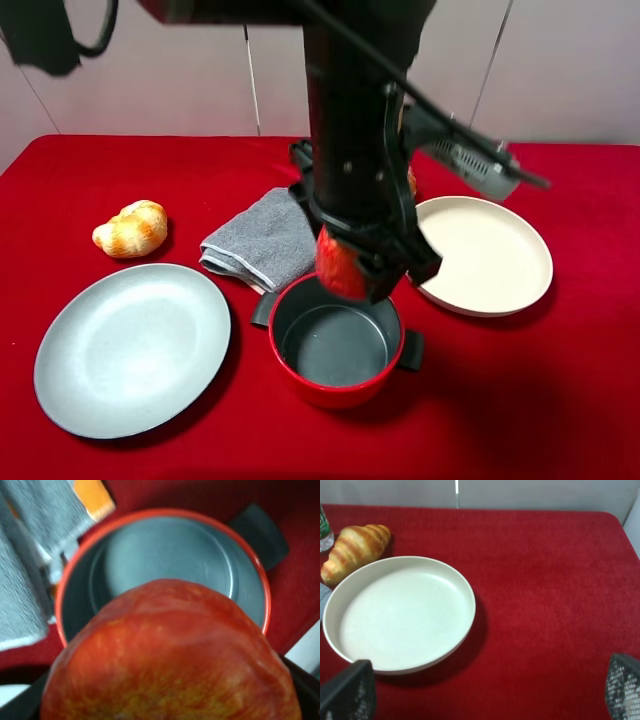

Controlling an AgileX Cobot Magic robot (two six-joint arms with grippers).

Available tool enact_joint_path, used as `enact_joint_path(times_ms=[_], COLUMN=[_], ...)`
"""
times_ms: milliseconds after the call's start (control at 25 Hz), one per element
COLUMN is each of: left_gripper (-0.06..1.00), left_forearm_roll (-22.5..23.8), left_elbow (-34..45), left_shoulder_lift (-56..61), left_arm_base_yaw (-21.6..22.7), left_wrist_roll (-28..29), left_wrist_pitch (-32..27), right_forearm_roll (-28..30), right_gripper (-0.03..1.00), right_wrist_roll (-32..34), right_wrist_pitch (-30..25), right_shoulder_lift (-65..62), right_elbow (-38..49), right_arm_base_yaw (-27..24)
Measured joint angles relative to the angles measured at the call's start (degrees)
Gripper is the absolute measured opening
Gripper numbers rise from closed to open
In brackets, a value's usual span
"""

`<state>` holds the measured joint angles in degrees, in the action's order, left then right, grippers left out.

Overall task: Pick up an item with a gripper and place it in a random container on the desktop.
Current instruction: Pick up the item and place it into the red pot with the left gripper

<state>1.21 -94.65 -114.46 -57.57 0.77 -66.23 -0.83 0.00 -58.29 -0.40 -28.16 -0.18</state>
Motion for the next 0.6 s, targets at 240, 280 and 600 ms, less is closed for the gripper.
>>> enact_joint_path(times_ms=[240,280,600], left_gripper=[0.7,0.7,0.7], left_forearm_roll=[-0.38,-0.67,-1.21], left_elbow=[6.0,7.11,12.15], left_shoulder_lift=[0.05,0.05,0.0], left_arm_base_yaw=[-0.11,-0.11,-0.11], left_wrist_roll=[0.77,0.86,1.14], left_wrist_pitch=[0.18,0.71,10.09], right_forearm_roll=[0.0,0.0,0.0], right_gripper=[0.69,0.69,0.69], right_wrist_roll=[0.0,0.0,0.0], right_wrist_pitch=[0.0,0.0,0.0], right_shoulder_lift=[0.0,0.0,0.0], right_elbow=[0.0,0.0,0.0], right_arm_base_yaw=[0.0,0.0,0.0])
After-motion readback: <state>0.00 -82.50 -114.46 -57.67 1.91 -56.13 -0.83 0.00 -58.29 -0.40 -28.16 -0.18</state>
